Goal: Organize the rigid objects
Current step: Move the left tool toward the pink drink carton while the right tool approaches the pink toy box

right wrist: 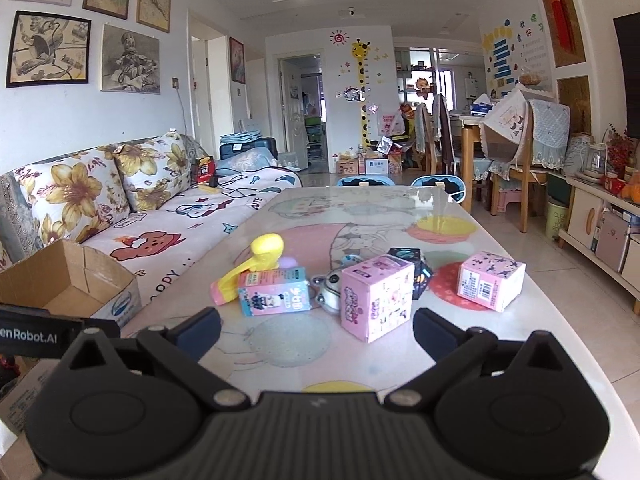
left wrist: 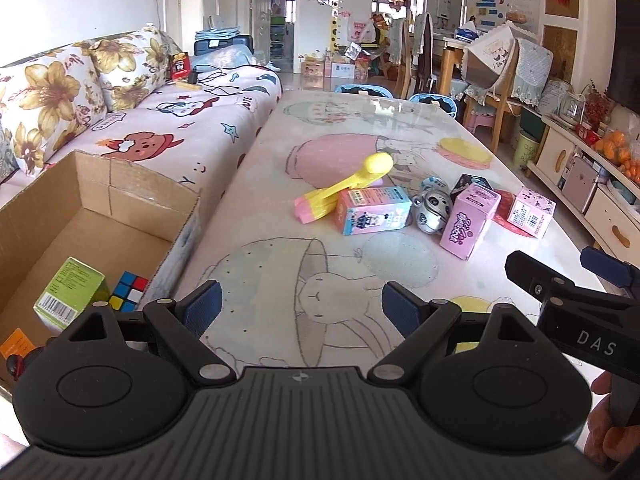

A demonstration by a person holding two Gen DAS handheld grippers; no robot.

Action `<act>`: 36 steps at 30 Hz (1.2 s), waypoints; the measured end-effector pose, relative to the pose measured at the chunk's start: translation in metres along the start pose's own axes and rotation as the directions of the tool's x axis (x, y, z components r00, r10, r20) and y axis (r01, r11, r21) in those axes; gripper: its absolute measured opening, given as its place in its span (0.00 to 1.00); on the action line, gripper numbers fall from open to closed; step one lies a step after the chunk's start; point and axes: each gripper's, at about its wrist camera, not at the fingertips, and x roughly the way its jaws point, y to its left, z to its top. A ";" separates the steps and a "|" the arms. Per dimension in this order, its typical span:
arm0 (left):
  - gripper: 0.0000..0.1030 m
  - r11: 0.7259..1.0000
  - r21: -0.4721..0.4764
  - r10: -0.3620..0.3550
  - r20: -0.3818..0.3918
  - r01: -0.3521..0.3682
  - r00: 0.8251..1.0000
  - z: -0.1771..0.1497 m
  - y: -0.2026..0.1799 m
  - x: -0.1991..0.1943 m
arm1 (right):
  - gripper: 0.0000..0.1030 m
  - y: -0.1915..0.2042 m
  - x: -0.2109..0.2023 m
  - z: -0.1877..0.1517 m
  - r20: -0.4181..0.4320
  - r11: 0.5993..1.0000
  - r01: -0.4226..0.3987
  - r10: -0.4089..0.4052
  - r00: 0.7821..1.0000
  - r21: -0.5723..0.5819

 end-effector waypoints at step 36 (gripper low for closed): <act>1.00 0.995 -0.102 -0.011 0.001 0.011 1.000 0.044 -0.020 0.125 | 0.99 -0.065 0.131 -0.008 -0.168 0.998 0.016 -0.026 0.985 -0.061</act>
